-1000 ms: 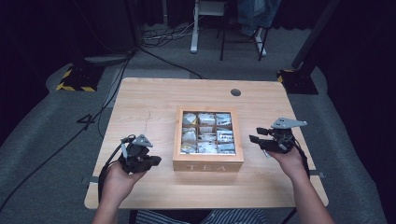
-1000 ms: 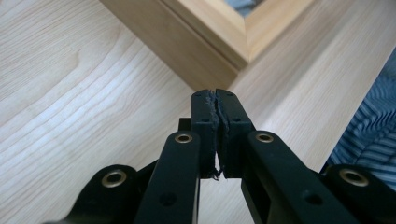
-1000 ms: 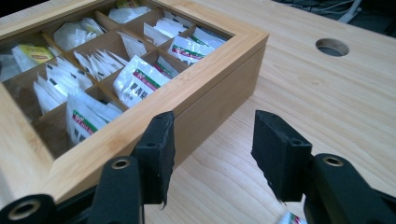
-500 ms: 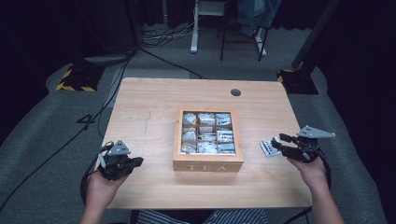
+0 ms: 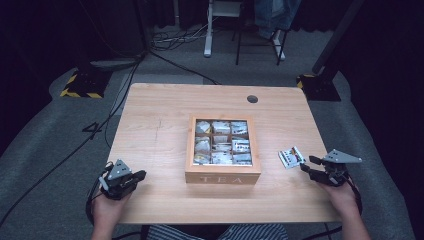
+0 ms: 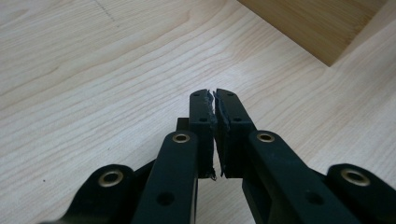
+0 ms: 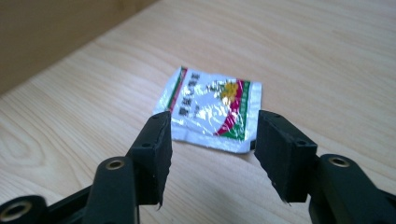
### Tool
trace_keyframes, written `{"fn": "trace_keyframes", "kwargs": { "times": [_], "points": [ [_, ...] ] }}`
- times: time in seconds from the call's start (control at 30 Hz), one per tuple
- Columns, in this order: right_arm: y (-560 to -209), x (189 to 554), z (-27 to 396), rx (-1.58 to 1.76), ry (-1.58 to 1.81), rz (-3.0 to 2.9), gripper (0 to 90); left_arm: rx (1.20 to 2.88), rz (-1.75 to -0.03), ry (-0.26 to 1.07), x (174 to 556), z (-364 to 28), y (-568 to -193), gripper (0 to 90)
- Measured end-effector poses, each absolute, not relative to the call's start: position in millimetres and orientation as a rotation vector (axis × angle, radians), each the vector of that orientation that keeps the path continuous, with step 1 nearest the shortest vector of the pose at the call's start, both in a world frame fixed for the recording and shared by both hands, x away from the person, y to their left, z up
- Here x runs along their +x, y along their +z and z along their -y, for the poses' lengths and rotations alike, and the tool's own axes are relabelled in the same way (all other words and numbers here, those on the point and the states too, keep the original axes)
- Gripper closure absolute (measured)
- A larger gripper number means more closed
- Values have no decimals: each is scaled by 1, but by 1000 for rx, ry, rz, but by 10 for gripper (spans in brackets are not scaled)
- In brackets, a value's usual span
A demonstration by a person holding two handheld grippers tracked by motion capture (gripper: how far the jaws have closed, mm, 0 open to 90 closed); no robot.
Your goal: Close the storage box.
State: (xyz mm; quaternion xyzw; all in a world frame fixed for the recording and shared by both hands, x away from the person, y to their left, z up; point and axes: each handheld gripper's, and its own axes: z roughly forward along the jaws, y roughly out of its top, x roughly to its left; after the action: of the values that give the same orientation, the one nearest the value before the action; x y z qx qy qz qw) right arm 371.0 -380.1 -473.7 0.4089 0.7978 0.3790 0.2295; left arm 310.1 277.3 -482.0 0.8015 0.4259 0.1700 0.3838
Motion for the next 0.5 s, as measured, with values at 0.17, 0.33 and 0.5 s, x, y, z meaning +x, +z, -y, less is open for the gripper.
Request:
{"fn": "trace_keyframes", "kwargs": {
  "times": [0.17, 0.33, 0.5],
  "points": [
    [-486, 373, 381, 1111, 987, -2230, 468, 2063, -1113, 478, 313, -278, -486, 855],
    [-494, 374, 385, 1149, 981, -2229, 468, 2070, -1127, 471, 319, -274, -491, 851],
    [-500, 374, 385, 1169, 969, -2222, 464, 2119, -1154, 488, 326, -269, -497, 848]
  ]
}}
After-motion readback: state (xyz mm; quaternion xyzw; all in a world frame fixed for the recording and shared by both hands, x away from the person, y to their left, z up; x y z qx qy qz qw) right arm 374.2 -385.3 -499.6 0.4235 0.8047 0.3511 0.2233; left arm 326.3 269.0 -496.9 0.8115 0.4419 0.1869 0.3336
